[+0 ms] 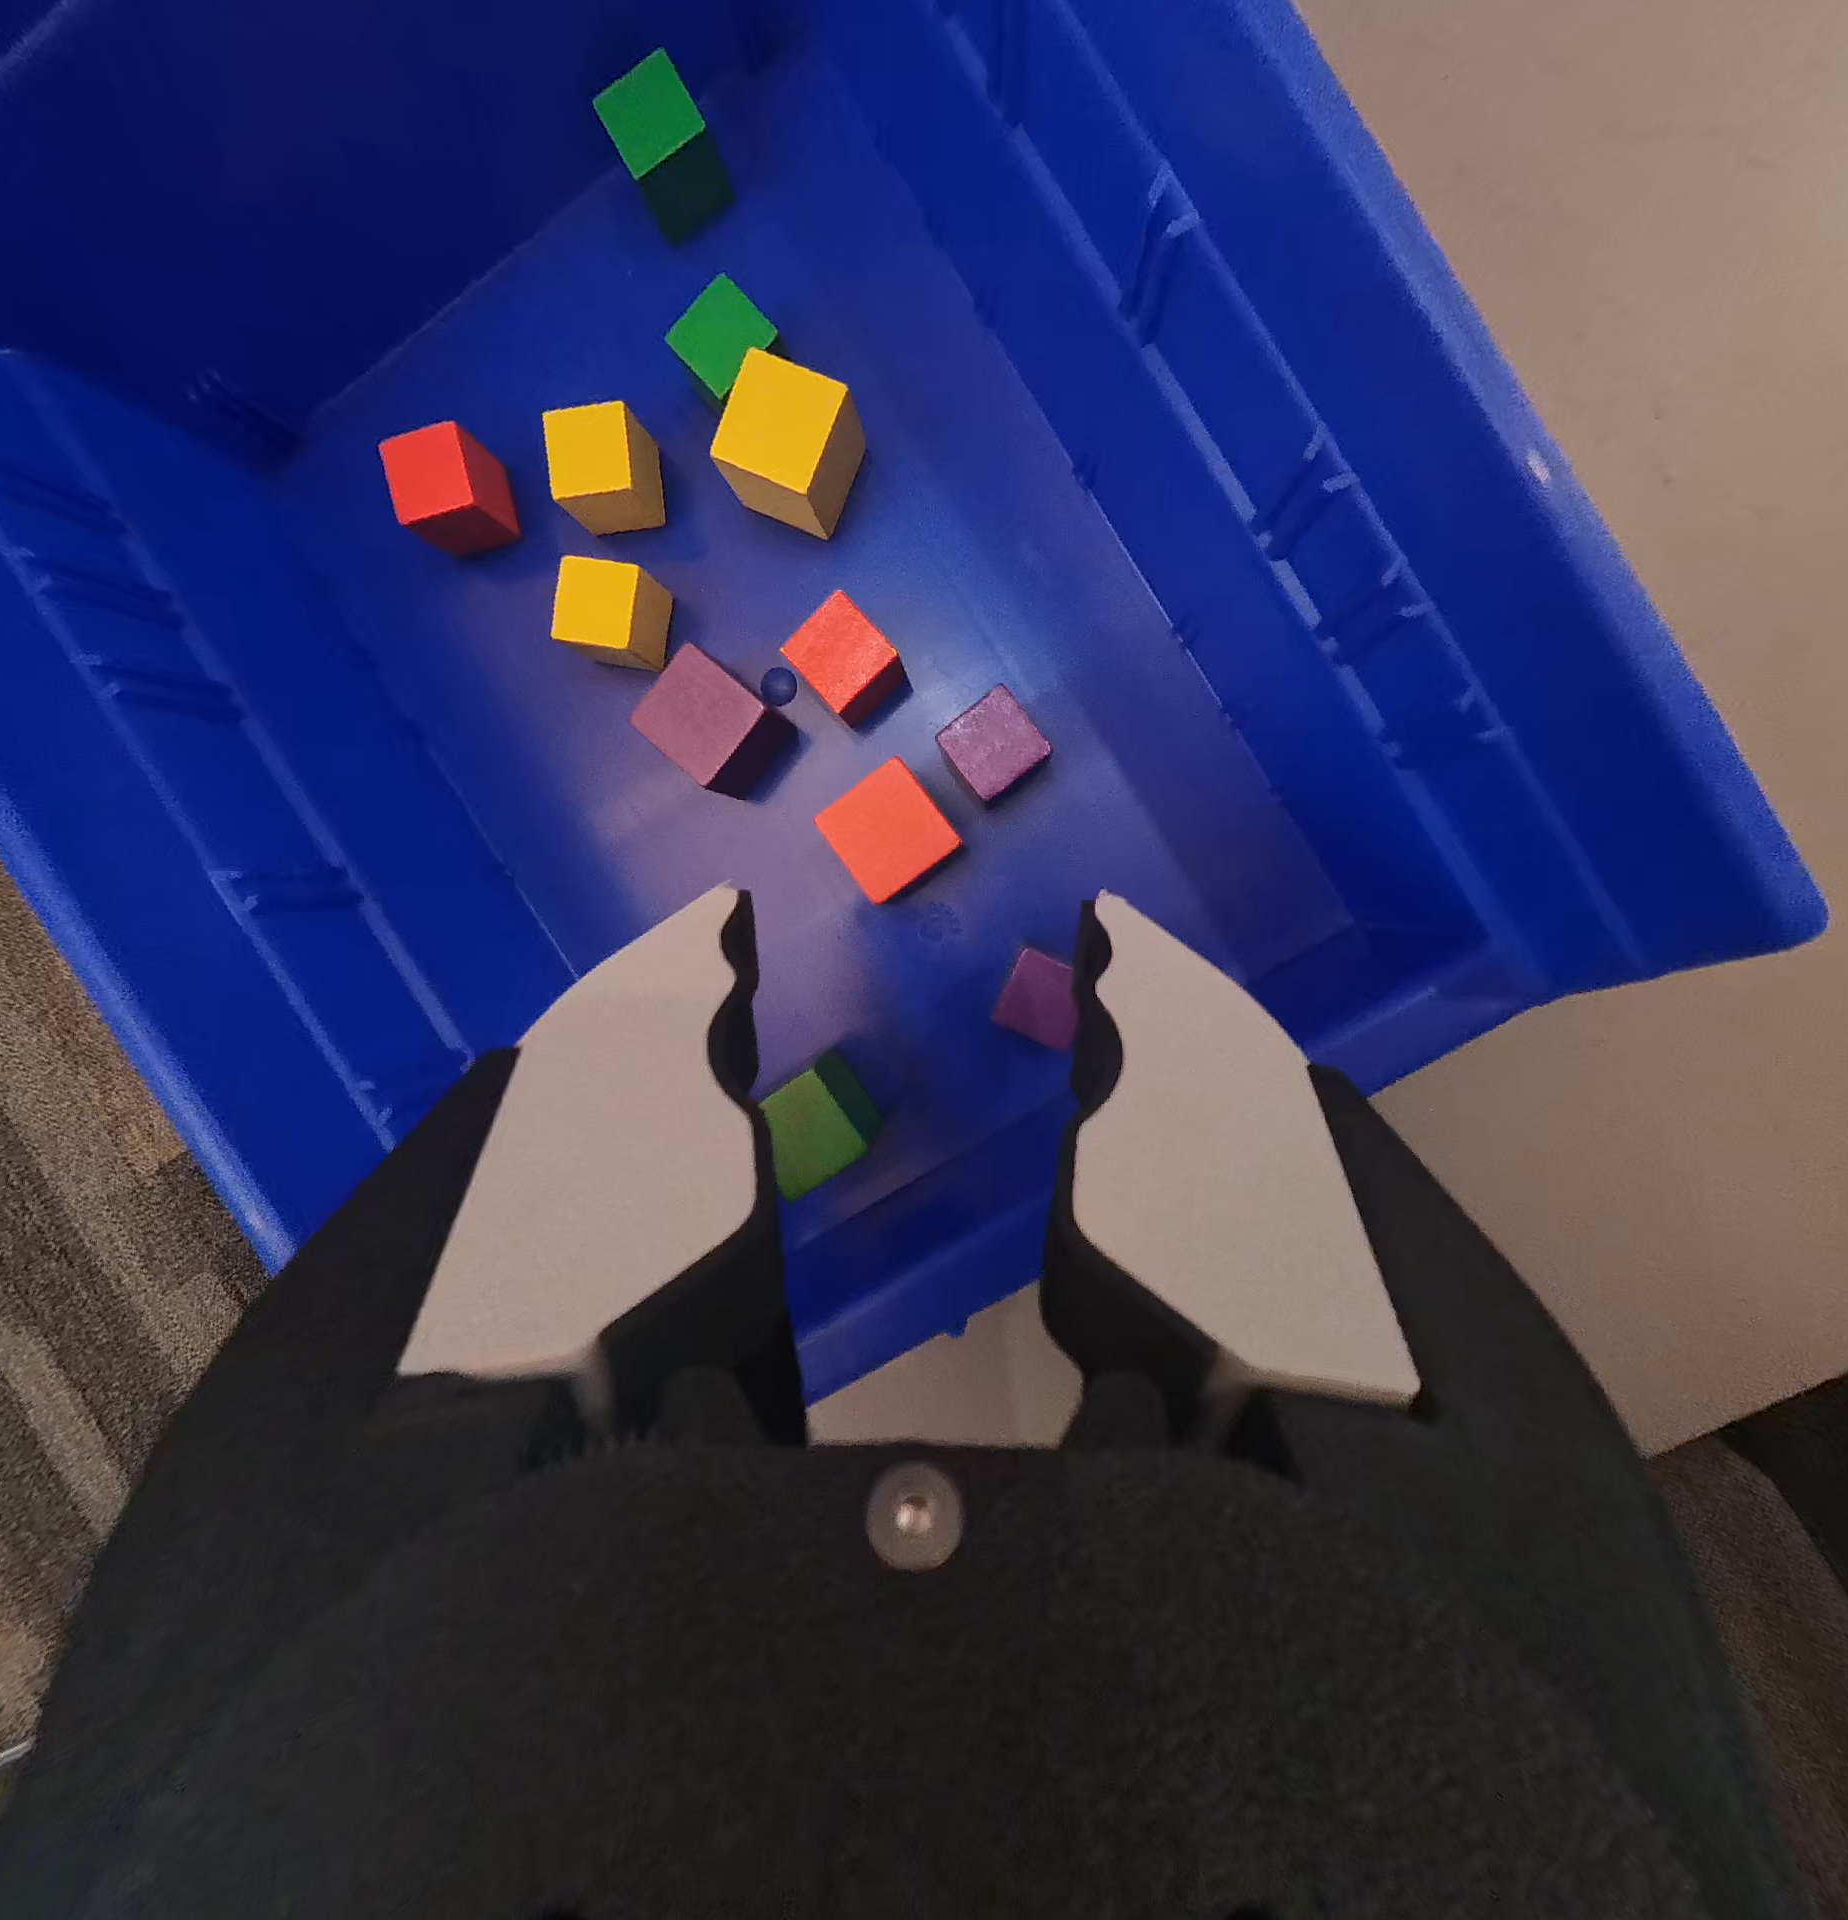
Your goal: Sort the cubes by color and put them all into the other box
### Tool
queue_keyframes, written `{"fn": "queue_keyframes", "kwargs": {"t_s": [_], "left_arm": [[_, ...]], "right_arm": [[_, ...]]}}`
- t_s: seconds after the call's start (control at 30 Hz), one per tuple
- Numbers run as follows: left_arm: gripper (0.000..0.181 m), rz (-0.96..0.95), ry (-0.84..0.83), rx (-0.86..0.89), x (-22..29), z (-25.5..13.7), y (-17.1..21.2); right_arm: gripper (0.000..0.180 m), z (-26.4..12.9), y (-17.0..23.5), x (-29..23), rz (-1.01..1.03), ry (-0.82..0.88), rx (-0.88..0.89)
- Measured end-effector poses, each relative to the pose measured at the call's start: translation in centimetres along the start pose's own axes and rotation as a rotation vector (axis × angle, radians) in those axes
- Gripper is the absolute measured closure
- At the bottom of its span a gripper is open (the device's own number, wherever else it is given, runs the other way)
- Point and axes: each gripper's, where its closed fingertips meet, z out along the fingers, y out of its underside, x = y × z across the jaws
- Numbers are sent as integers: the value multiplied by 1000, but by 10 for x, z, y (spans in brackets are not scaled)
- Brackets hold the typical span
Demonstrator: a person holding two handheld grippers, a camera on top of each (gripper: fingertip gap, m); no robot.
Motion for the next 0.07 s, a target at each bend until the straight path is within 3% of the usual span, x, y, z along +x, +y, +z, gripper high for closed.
{"fn": "queue_keyframes", "kwargs": {"t_s": [0.07], "left_arm": [[122, -2, -2, 3, 0, 1, -1]], "right_arm": [[127, 1, 1, -1, 7, -4, -2]]}}
